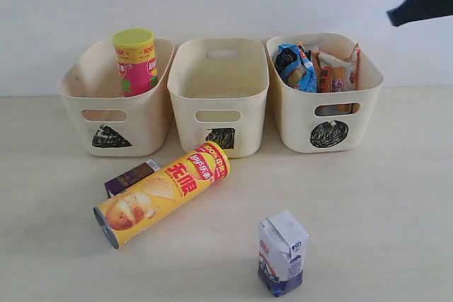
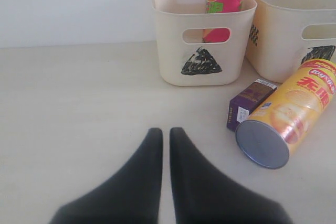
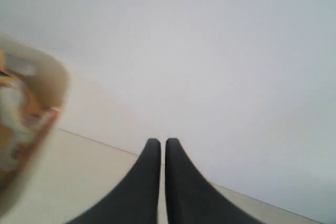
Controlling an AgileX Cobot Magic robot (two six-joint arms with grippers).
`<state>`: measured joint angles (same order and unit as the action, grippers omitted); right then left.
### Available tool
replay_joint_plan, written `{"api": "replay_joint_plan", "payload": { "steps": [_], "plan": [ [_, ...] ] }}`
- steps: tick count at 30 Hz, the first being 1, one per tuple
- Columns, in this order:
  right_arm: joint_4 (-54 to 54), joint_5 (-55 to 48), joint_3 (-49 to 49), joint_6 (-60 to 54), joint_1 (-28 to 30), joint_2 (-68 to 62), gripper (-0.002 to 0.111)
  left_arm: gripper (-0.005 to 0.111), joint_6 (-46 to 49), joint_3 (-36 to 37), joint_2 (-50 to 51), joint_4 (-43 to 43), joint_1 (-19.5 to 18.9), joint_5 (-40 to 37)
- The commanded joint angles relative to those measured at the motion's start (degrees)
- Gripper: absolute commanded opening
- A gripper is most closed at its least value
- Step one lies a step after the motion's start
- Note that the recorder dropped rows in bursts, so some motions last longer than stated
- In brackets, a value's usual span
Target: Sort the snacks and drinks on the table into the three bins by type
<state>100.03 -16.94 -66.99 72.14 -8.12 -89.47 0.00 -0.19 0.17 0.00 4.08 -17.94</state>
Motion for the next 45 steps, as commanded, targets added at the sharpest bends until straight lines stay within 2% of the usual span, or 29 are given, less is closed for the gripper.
{"api": "replay_joint_plan", "payload": {
  "steps": [1,4,6,7,8,13,17,21,27,30,35,41,45],
  "plan": [
    [-5.92,-19.74,1.83,-17.74,0.18,2.06,0.000,0.004,-0.39,0.19,-0.17,-0.58,-0.20,0.32],
    [-11.74,-29.13,1.83,-35.17,1.22,2.06,0.000,0.004,-0.39,0.19,-0.17,-0.58,-0.20,0.32],
    [-20.71,-32.29,1.50,-47.65,2.71,2.06,0.000,0.004,-0.39,0.19,-0.17,-0.58,-0.20,0.32],
    [-26.74,-33.26,1.02,-52.52,3.88,2.06,0.000,0.004,-0.39,0.19,-0.17,-0.58,-0.20,0.32],
    [-39.45,-33.69,0.18,-57.90,6.94,2.18,0.000,0.004,-0.39,0.19,-0.17,-0.58,-0.20,0.32],
    [-78.83,-33.22,-0.10,-70.64,18.80,2.30,0.000,0.004,-0.39,0.19,-0.17,-0.58,-0.20,0.32],
    [-97.39,-27.52,4.78,-79.80,26.12,4.40,0.000,0.004,-0.39,0.19,-0.17,-0.58,-0.20,0.32],
    [-102.44,-14.17,13.13,-79.72,27.98,10.30,0.000,0.004,-0.39,0.19,-0.17,-0.58,-0.20,0.32],
    [-102.56,3.59,24.00,-79.59,26.13,20.81,0.000,0.004,-0.39,0.19,-0.17,-0.58,-0.20,0.32],
    [-102.56,8.10,28.31,-79.59,23.25,25.94,0.000,0.004,-0.39,0.19,-0.17,-0.58,-0.20,0.32],
    [-102.34,16.58,35.72,-80.23,14.51,35.98,0.000,0.004,-0.39,0.19,-0.17,-0.58,-0.20,0.32],
    [-103.44,15.25,37.63,-78.04,6.83,46.46,0.000,0.004,-0.39,0.19,-0.17,-0.58,-0.20,0.32],
    [-103.44,15.47,37.63,-78.16,5.69,51.17,0.000,0.004,-0.39,0.19,-0.17,-0.58,-0.20,0.32]
  ]
}}
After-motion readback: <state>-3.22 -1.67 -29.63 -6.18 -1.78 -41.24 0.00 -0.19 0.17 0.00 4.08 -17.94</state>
